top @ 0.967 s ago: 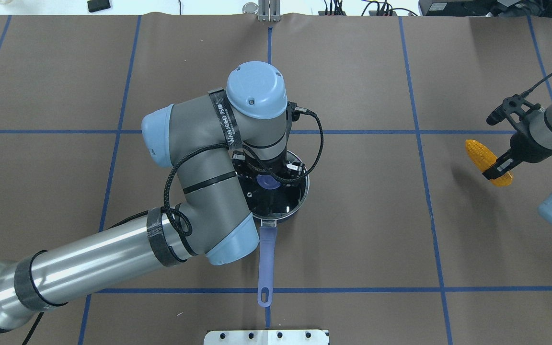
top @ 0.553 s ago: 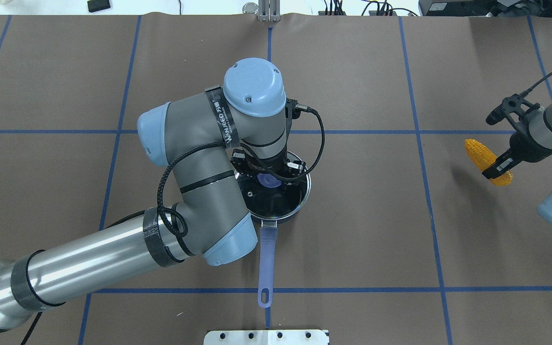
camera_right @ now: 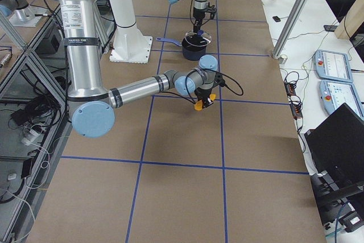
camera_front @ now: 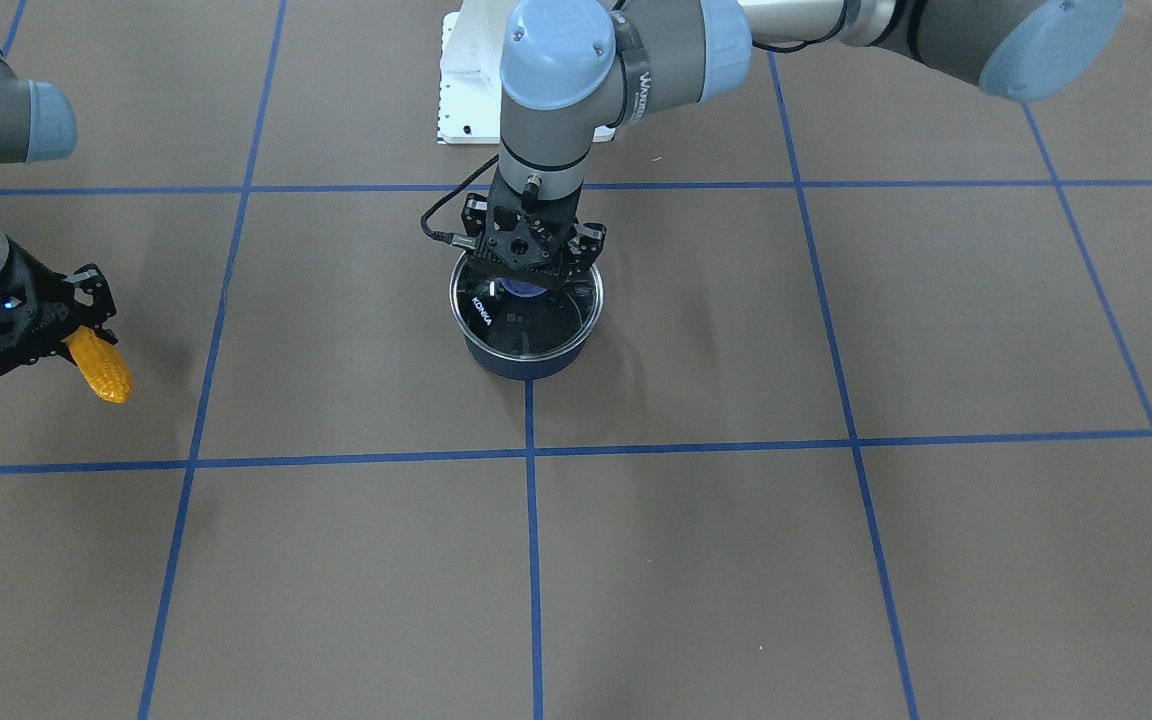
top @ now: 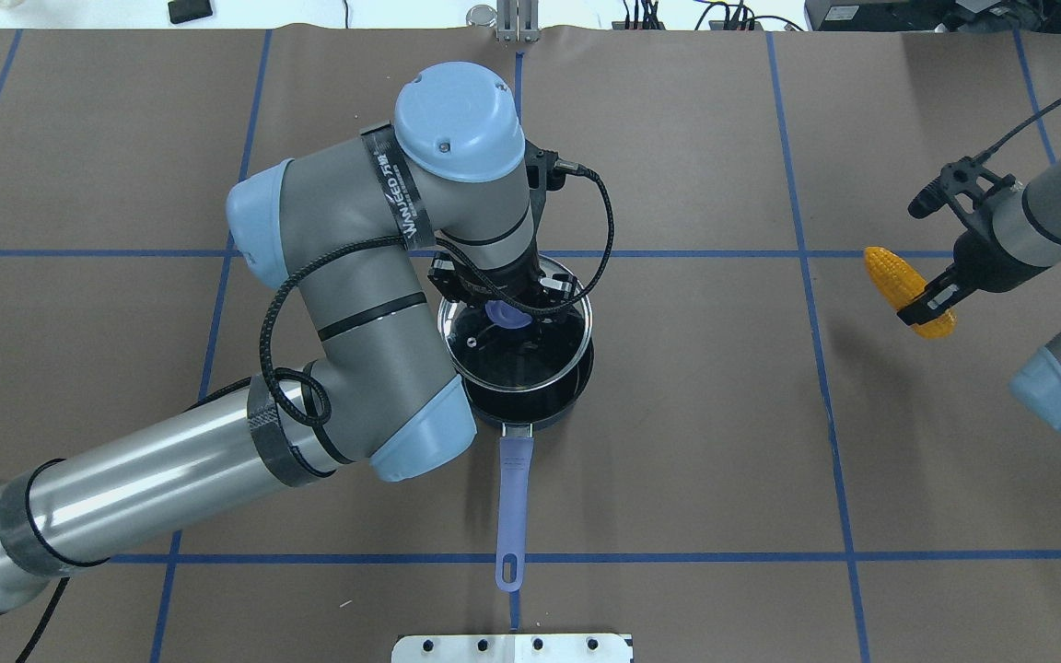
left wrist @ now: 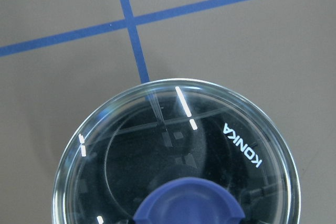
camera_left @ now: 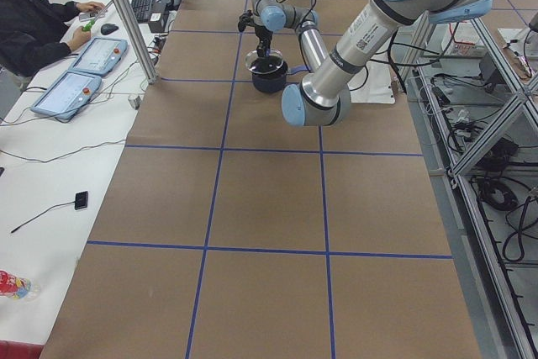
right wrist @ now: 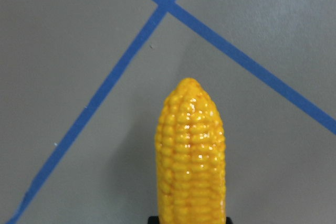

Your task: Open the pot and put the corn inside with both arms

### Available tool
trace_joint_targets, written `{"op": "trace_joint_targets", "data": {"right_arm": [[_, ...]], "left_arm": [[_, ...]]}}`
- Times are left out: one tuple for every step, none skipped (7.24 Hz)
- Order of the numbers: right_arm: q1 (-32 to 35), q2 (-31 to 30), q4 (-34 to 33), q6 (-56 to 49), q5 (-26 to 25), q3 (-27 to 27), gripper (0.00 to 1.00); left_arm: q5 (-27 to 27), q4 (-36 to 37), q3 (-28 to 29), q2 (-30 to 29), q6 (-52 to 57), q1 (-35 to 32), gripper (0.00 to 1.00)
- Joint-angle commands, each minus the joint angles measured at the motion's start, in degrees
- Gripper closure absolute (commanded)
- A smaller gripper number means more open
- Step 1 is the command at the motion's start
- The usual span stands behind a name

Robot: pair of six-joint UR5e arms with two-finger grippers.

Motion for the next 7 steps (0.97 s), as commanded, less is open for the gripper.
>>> {"op": "trace_joint_targets", "data": {"right_arm": [[-2.2,7.3,-9.51,0.63,0.04,4.48,0.62],[-4.39,11.43,-13.3,2.81,-0.13,5.28,0.62],[-7.81,14.69,-13.6,8.32,-0.57,5.2,0.62],[-11.67,18.2,-13.6,14.46,-1.36,5.11,0.62],[-15.01,21.37,-13.6,19.92,-3.98,4.94,0.62],[-18.61,24.36,-13.69,24.76,-6.53,4.67,0.62],[-20.57,27.09,-13.69,27.85,-7.86,4.5,0.62]], "left_arm": [[-2.31,0.07,-3.6,3.65,4.01,-3.41,0.48],[-4.32,-0.01,-4.05,5.07,5.78,-5.6,0.48],[-4.52,0.07,-5.02,6.47,7.11,-6.67,0.48],[-4.61,0.07,-7.03,9.27,8.77,-7.9,0.48],[-5.13,0.07,-8.18,11.56,12.36,-9.56,0.48],[-6.18,-0.01,-8.45,13.24,15.18,-10.97,0.48],[-6.28,-0.62,-9.24,15.26,17.82,-12.29,0.48]]}}
